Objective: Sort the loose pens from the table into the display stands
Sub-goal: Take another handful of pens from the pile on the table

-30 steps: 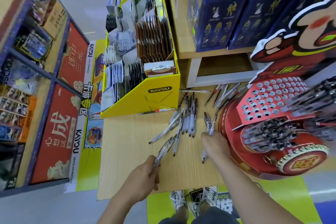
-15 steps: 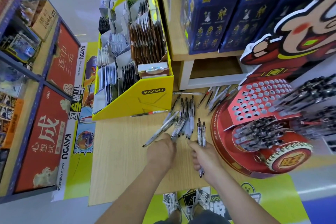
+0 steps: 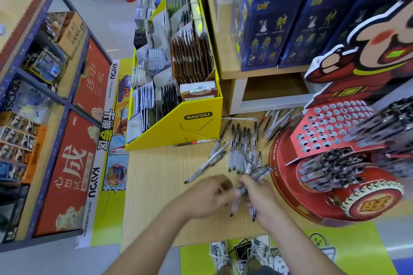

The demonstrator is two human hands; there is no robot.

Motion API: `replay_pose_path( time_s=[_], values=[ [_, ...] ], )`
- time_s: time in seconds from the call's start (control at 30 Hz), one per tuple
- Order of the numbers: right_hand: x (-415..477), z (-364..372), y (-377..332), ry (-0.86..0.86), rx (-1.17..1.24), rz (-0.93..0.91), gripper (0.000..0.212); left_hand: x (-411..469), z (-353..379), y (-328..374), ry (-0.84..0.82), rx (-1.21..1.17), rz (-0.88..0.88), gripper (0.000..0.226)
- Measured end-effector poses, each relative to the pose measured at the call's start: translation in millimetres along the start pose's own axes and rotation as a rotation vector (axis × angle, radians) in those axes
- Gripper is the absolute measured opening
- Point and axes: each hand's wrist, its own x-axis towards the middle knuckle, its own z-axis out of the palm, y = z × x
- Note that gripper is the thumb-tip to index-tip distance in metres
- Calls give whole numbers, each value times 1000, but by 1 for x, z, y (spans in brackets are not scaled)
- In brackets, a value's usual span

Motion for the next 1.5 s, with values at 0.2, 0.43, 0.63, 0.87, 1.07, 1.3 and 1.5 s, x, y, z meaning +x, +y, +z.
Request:
replay_pose_path(
  time_s=[0.2,0.43,0.63,0.87,1.07,1.3,1.5],
  values=[
    [-1,-16,1,-84,204,169,22,53,-42,-40,538,537,-199,32],
    [-15,-17,4,-162,379,122,16,67,-18,-65,565,460,-351,30],
    [-28,-21,-1,-157,316,56,14,51,-31,-59,550,488,-284,18],
    [-70,-15,-41,-316,83,-243,17,-25,-34,40,706,-617,15,3],
    [-107,-32,-69,-325,-56,-422,17,-48,-40,92,749,-986,125,8],
    [-140,-71,-75,-163,82,-561,19,-54,-43,149,663,-958,298,11],
    [-159,-122,-79,-141,263,-646,12,-51,-40,200,517,-974,389,14]
  ],
)
